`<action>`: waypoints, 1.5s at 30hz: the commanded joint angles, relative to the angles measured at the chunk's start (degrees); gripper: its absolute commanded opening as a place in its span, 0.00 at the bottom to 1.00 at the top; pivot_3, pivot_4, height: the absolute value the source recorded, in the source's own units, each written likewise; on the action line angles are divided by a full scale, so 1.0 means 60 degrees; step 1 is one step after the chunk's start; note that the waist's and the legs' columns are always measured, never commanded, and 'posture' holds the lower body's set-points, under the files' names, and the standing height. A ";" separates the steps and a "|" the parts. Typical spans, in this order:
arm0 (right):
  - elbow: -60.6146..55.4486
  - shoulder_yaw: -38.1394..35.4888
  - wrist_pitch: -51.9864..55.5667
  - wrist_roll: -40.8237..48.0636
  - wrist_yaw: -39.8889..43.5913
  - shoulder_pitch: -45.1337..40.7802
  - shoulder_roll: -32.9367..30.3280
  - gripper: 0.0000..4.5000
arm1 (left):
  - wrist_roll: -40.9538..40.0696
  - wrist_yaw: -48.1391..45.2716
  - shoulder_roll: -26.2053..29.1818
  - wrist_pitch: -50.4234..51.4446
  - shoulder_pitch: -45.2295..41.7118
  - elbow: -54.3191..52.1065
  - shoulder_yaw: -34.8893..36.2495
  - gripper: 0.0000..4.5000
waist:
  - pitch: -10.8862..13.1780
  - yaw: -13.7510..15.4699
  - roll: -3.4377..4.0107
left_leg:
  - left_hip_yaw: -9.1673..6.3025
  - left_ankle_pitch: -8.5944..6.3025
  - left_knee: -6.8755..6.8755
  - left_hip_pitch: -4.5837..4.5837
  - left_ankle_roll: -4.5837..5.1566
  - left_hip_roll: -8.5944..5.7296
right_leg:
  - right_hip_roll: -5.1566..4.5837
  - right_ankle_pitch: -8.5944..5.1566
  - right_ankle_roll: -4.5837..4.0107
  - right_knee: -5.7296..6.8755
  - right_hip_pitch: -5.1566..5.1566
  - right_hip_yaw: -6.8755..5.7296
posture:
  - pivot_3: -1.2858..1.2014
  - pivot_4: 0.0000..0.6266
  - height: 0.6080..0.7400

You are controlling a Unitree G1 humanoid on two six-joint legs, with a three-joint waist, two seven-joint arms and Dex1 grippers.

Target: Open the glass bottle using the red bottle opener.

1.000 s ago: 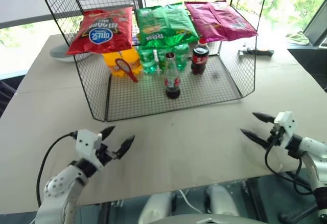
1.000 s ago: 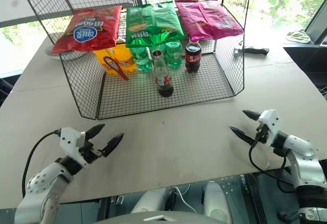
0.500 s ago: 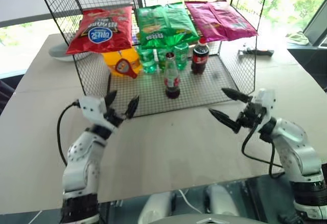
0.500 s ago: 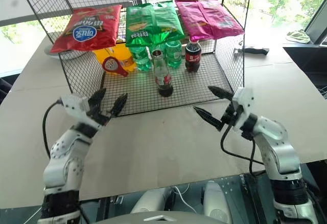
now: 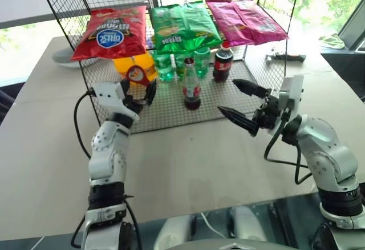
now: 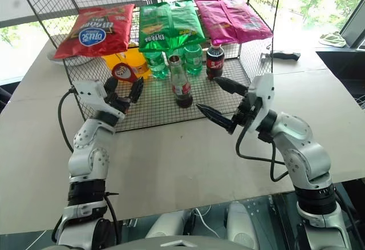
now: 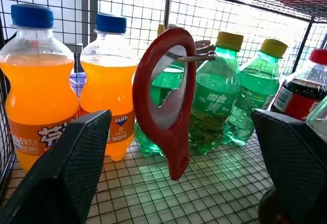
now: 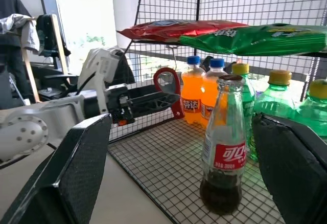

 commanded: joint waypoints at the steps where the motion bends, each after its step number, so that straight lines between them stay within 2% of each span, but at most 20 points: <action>1: -0.0412 -0.0040 -0.0021 0.0145 -0.0069 -0.0117 0.0016 0.98 | -0.0041 0.0057 0.0077 -0.0391 -0.0308 -0.0055 0.0158 1.00 | 0.0000 0.0000 0.0000 | 0.0000 0.0000 0.0000 -0.0001 0.0000 0.0000 | 0.0000 0.0000 0.0000 -0.0001 0.0000 0.0000 | 0.52 0.24 1.00; 3: -0.0402 -0.0030 -0.0048 0.0116 -0.0080 -0.0102 0.0016 0.98 | -0.0120 -0.0017 0.0060 -0.0418 -0.0337 -0.0078 0.0130 1.00 | 0.0000 -0.0001 0.0000 | 0.0001 0.0000 0.0000 -0.0004 0.0000 -0.0002 | -0.0002 0.0000 0.0000 -0.0001 -0.0003 0.0001 | 0.52 0.24 1.00; 6: -0.0387 0.0001 -0.0099 0.0037 -0.0083 -0.0095 0.0007 1.00 | -0.0317 -0.0167 -0.0007 -0.0438 -0.0215 -0.0274 0.0103 0.85 | 0.0000 -0.0004 0.0000 | 0.0000 0.0000 0.0000 -0.0003 0.0000 -0.0001 | -0.0001 0.0000 0.0000 0.0000 -0.0004 0.0001 | 0.52 0.24 1.00; 7: -0.0383 -0.0001 -0.0102 0.0035 -0.0086 -0.0101 0.0007 1.00 | -0.0352 -0.0174 -0.0016 -0.0429 -0.0165 -0.0344 0.0098 0.73 | 0.0000 -0.0004 0.0000 | 0.0000 0.0000 0.0001 -0.0003 0.0000 -0.0001 | -0.0001 0.0000 0.0000 0.0001 -0.0004 0.0001 | 0.52 0.24 1.00; 11: -0.0359 0.0027 -0.0127 0.0009 -0.0084 -0.0101 0.0016 1.00 | -0.0443 -0.0174 0.0000 -0.0379 0.0058 -0.0525 0.0133 0.34 | 0.0000 -0.0015 0.0000 | 0.0001 0.0000 0.0002 -0.0003 0.0000 -0.0001 | 0.0000 0.0000 0.0000 0.0002 -0.0004 0.0002 | 0.52 0.24 1.00; 12: -0.0344 0.0041 -0.0143 -0.0009 -0.0075 -0.0099 0.0017 1.00 | -0.0452 -0.0172 0.0012 -0.0377 0.0100 -0.0551 0.0138 0.22 | 0.0000 -0.0012 0.0000 | 0.0000 0.0001 0.0002 -0.0003 0.0000 -0.0001 | 0.0000 0.0000 0.0000 0.0002 -0.0004 0.0002 | 0.52 0.24 1.00; 14: -0.0308 0.0063 -0.0171 -0.0043 -0.0041 -0.0101 0.0012 1.00 | -0.0457 -0.0139 0.0036 -0.0374 0.0164 -0.0597 0.0140 0.05 | 0.0000 -0.0009 0.0000 | 0.0000 0.0001 0.0002 -0.0003 0.0000 -0.0001 | 0.0000 0.0000 0.0000 0.0002 -0.0004 0.0001 | 0.52 0.24 1.00; 15: -0.0288 0.0082 -0.0181 -0.0055 -0.0034 -0.0120 0.0021 1.00 | -0.0477 -0.0111 0.0058 -0.0355 0.0198 -0.0628 0.0170 0.00 | 0.0000 -0.0010 0.0000 | -0.0001 0.0001 0.0004 -0.0003 0.0000 0.0000 | 0.0000 0.0000 0.0000 0.0003 -0.0004 0.0002 | 0.52 0.24 1.00; 18: -0.0214 0.0130 -0.0199 -0.0065 -0.0007 -0.0200 0.0070 1.00 | -0.0755 -0.0014 0.0040 -0.0203 0.0219 -0.0798 0.0330 0.00 | 0.0000 -0.0007 0.0000 | 0.0000 0.0001 0.0005 -0.0004 0.0000 -0.0001 | 0.0000 0.0000 0.0000 0.0003 -0.0003 0.0002 | 0.52 0.24 1.00; 24: -0.0123 0.0182 -0.0216 -0.0089 0.0087 -0.0296 0.0129 1.00 | -0.2346 -0.0365 -0.0120 0.0729 0.0302 -0.1595 0.0464 0.00 | 0.0000 -0.0012 -0.0001 | 0.0000 0.0001 0.0006 -0.0004 0.0000 0.0000 | -0.0001 0.0000 0.0000 0.0003 -0.0004 0.0002 | 0.52 0.24 1.00; 33: 0.0118 0.0270 -0.0344 -0.0252 0.0208 -0.0464 0.0241 1.00 | -0.3634 -0.0649 -0.0150 0.1937 0.0784 -0.2194 0.0371 0.00 | 0.0000 -0.0016 0.0000 | 0.0001 0.0001 0.0008 -0.0002 0.0000 0.0000 | 0.0002 0.0000 0.0000 0.0007 -0.0004 0.0003 | 0.52 0.24 1.00; 39: 0.0268 0.0327 -0.0378 -0.0389 0.0245 -0.0553 0.0321 1.00 | -0.5018 -0.0765 -0.0283 0.2852 0.0857 -0.2499 0.0529 0.00 | 0.0000 -0.0013 0.0000 | 0.0000 0.0001 0.0011 -0.0002 0.0000 0.0001 | 0.0003 0.0000 0.0000 0.0007 -0.0003 0.0003 | 0.52 0.24 1.00; 45: 0.0211 0.0584 0.1058 -0.0170 -0.0121 -0.0472 0.0010 1.00 | -0.5912 -0.1323 0.0295 0.4353 0.1270 -0.2917 0.0050 0.00 | 0.0000 -0.0042 -0.0001 | 0.0003 0.0001 0.0011 -0.0003 0.0000 0.0001 | 0.0003 0.0000 0.0000 0.0007 -0.0005 0.0007 | 0.52 0.24 1.00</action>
